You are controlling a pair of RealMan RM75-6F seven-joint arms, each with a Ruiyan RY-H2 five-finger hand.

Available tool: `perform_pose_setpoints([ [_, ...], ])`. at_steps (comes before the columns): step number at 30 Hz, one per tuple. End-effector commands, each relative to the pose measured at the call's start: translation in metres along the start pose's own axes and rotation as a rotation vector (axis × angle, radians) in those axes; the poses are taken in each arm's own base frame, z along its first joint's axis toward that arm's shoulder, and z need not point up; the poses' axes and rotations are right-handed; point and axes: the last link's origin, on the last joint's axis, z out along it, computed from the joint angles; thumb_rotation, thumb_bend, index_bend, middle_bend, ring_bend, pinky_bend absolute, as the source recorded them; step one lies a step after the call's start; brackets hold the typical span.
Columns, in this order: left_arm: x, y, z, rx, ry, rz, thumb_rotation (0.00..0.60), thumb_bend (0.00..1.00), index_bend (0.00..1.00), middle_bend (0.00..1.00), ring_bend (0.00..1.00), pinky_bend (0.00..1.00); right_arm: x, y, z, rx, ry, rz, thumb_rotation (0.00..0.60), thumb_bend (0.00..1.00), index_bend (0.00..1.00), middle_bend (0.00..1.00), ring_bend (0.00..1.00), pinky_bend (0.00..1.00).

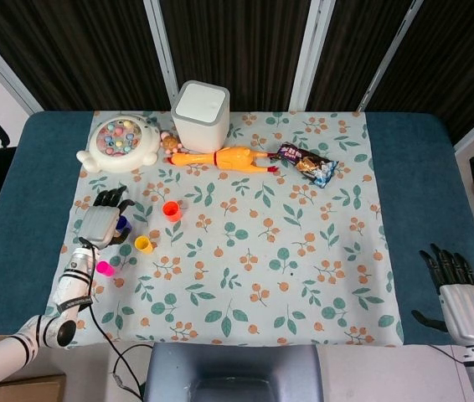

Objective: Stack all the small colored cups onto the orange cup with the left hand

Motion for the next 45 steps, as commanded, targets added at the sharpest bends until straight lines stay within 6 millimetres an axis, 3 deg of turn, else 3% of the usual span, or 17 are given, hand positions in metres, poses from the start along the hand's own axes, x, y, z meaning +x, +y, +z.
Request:
perform_pose_setpoints([
  [1,-0.005,-0.004,0.000,0.008,-0.020,-0.001,0.600,0.36,0.29,0.00,0.00,0.08,0.000,0.000,0.000,-0.001,0.001,-0.001,0.600,0.22,0.00,0.00,0.00,0.00],
  [14,-0.008,-0.011,0.001,0.028,-0.040,0.014,0.600,0.36,0.36,0.00,0.00,0.08,-0.001,-0.001,0.001,-0.001,0.000,-0.004,0.600,0.22,0.00,0.00,0.00,0.00],
  [23,-0.009,-0.014,0.004,0.041,-0.040,0.028,0.600,0.35,0.47,0.00,0.00,0.09,-0.001,-0.001,0.001,0.001,-0.001,-0.004,0.600,0.22,0.00,0.00,0.00,0.00],
  [31,0.002,-0.013,0.007,0.031,0.006,0.016,0.600,0.35,0.55,0.03,0.00,0.09,-0.002,-0.002,0.001,0.002,-0.003,-0.006,0.600,0.22,0.00,0.00,0.00,0.00],
  [37,0.028,0.008,0.013,-0.023,0.083,-0.018,0.600,0.35,0.55,0.04,0.00,0.09,-0.001,-0.002,0.001,0.003,-0.003,-0.001,0.600,0.22,0.00,0.00,0.00,0.00],
  [45,0.055,0.058,0.025,-0.102,0.135,-0.016,0.600,0.36,0.55,0.04,0.00,0.09,0.000,-0.001,0.001,0.007,-0.006,0.004,0.600,0.22,0.00,0.00,0.00,0.00],
])
